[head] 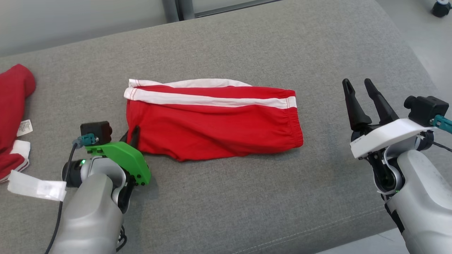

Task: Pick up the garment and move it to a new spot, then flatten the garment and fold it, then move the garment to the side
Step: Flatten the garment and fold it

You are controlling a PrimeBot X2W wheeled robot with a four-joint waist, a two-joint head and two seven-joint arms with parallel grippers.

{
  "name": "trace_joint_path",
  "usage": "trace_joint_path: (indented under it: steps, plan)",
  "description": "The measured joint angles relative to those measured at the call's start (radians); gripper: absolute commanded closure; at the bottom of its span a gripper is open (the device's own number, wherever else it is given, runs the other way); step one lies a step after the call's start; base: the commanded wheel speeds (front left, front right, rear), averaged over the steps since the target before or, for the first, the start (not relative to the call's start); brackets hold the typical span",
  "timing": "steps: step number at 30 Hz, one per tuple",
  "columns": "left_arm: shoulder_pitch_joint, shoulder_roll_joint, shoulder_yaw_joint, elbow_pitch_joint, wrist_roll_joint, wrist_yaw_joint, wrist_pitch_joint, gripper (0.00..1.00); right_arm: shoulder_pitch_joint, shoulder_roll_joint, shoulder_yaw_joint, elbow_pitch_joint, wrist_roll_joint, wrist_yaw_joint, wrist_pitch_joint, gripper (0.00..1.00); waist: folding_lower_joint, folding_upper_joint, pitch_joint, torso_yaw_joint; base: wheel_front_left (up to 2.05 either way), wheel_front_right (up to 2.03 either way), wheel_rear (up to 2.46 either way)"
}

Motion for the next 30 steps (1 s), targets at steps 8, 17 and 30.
trace_joint_path:
  steps: [8,17,30]
  plan:
    - [0.115,-0.009,-0.007,-0.045,-0.032,-0.006,-0.053,1.0,0.055,-0.006,0.0,-0.003,-0.012,0.0,0.0,0.0,0.0,0.0,-0.045,0.068,0.0,0.0,0.0]
    - [0.216,-0.008,-0.063,-0.148,-0.092,-0.006,-0.069,1.0,0.076,0.0,0.026,0.0,-0.017,0.0,0.0,0.0,0.0,0.0,-0.082,0.117,0.0,0.0,0.0]
    - [0.298,-0.004,-0.118,-0.258,-0.125,0.058,-0.078,0.56,0.076,0.013,0.055,0.001,-0.031,0.0,0.0,0.0,-0.0001,0.0,-0.091,0.122,0.0,0.0,0.0]
